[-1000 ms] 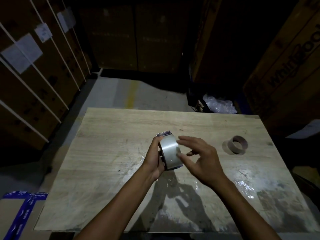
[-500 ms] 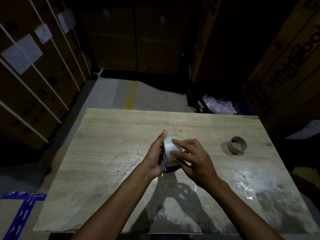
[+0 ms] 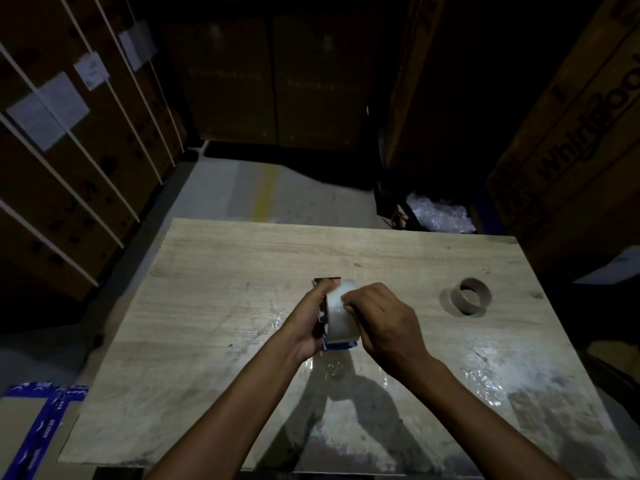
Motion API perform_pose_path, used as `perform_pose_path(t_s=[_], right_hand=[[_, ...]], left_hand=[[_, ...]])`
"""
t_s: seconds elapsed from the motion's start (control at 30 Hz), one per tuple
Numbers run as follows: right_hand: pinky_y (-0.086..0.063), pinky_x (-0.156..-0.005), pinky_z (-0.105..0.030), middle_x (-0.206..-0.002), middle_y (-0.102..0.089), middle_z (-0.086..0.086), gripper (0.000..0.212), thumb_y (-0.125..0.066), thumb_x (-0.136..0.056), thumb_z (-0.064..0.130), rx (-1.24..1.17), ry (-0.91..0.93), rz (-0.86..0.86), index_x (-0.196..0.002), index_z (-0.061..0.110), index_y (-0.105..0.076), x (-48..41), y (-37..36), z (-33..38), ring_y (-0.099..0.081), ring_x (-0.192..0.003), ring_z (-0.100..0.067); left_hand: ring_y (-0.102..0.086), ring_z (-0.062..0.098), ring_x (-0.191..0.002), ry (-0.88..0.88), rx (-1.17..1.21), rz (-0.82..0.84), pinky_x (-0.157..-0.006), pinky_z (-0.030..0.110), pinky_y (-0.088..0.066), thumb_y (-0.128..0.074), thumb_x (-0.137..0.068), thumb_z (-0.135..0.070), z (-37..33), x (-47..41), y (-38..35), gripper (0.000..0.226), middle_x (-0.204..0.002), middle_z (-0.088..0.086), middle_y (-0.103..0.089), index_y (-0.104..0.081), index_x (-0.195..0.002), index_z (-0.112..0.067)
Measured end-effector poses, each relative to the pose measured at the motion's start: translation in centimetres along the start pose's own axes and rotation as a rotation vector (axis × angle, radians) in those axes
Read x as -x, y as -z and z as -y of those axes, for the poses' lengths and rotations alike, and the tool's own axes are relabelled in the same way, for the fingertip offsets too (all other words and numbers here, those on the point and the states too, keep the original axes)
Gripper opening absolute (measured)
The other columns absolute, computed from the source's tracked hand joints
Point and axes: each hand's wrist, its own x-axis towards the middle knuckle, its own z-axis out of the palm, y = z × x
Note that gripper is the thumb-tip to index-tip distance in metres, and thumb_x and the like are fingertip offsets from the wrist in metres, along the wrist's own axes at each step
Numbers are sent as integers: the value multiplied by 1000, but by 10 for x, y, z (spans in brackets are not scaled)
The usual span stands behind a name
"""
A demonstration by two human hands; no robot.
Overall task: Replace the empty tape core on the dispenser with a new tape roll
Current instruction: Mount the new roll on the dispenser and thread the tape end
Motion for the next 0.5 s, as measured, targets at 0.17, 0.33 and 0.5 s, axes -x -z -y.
perform_pose_path(t_s=[0.17, 0.33, 0.5], right_hand=[[-46, -48, -33, -84, -66, -4, 13, -57, -85, 20, 15, 25, 17, -87, 11, -66, -4, 13, -1, -57, -76, -20], [-48, -88, -31, -120, -66, -11, 6, -62, -92, 13, -11, 89, 111, -89, 9, -63, -10, 17, 1, -56, -119, -27], [-49, -70, -31, -104, -68, 0, 23, -40, -102, 34, -99, -10, 268, -101, 20, -58, -9, 25, 3, -62, -95, -18]], left_hand=[[-68, 27, -82, -107, -31, -56, -63, 38, -60, -67, -86, -44, 0, -2, -3, 48, -90, 9, -69, -68, -120, -11], [-69, 31, -95, -184, 29, -22, -71, 37, -57, -70, -71, -72, -4, -4, -11, 84, -112, 17, -71, -60, -131, -14], [-70, 27, -88, -296, 71, -42, -86, 41, -54, -56, -78, -71, -6, -9, -18, 75, -101, 14, -73, -69, -117, -8]])
